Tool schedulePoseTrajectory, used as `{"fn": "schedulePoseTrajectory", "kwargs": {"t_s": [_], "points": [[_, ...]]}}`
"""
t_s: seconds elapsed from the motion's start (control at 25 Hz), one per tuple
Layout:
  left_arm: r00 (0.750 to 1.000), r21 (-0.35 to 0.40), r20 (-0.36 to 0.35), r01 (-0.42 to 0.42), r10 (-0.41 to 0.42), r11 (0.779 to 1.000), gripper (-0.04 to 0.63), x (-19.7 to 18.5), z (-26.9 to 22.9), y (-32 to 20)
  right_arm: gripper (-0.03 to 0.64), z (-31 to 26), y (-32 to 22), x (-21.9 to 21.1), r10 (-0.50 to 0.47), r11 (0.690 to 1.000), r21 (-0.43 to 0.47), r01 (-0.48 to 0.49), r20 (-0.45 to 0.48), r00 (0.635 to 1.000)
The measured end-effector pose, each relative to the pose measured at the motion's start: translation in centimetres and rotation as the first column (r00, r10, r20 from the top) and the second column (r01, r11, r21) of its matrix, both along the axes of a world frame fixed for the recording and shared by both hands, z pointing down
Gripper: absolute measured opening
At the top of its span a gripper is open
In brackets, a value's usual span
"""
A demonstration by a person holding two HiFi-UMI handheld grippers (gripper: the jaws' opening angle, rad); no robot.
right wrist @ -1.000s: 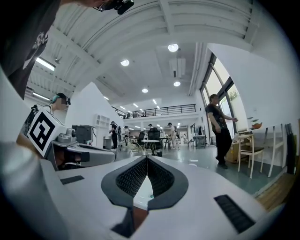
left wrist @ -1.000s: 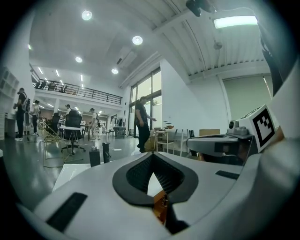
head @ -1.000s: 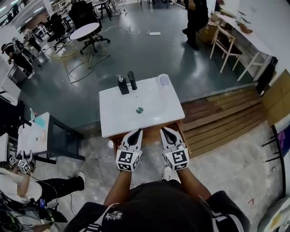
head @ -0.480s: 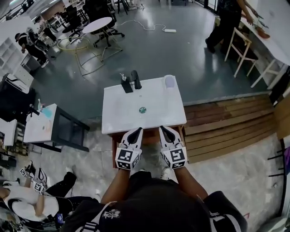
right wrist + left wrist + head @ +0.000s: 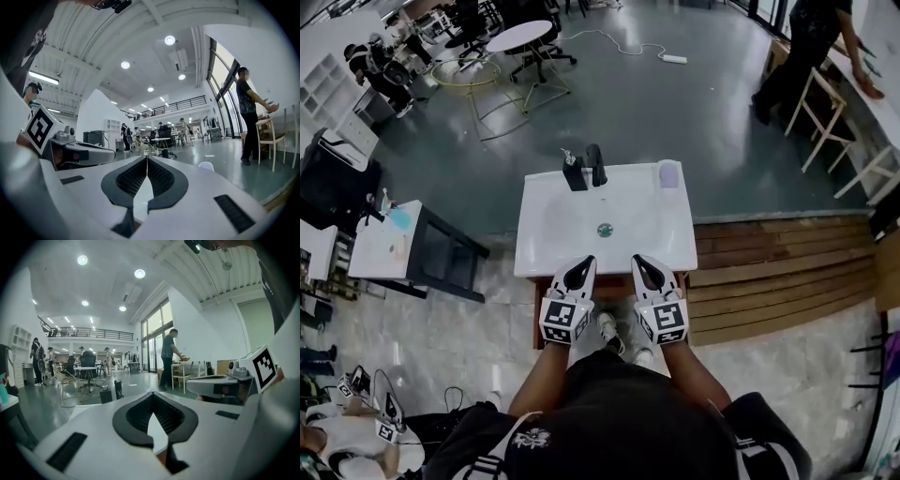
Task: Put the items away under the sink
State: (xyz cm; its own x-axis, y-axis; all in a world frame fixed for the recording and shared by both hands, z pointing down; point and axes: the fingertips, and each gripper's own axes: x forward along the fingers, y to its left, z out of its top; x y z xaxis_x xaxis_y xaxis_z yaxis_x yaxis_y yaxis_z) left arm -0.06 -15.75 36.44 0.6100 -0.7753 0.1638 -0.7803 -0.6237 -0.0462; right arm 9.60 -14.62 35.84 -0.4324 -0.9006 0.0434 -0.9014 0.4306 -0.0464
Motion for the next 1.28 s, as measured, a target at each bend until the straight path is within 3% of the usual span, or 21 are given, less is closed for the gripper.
{"fn": "schedulePoseTrajectory", "kwargs": {"t_s": [0.68, 0.96, 1.28], "points": [[0.996, -0.04, -0.044, 0.072, -0.074, 0.997, 0.005, -5.3, 1.5, -13.8, 0.023, 0.3, -13.5, -4.6, -0.057, 0.998, -0.035, 0.055, -0.085, 0.995], [0.992, -0.051, -0.096, 0.076, -0.08, 0.996, 0.005, -7.6, 1.8, -17.2, 0.023, -0.9, -17.0, -7.3, -0.064, 0.998, -0.015, 0.062, -0.115, 0.991], [0.99, -0.075, -0.119, 0.067, -0.075, 0.995, 0.005, -8.1, 3.0, -20.6, 0.023, 0.0, -19.2, -7.3, -0.022, 0.999, -0.037, 0.017, -0.15, 0.988]]}}
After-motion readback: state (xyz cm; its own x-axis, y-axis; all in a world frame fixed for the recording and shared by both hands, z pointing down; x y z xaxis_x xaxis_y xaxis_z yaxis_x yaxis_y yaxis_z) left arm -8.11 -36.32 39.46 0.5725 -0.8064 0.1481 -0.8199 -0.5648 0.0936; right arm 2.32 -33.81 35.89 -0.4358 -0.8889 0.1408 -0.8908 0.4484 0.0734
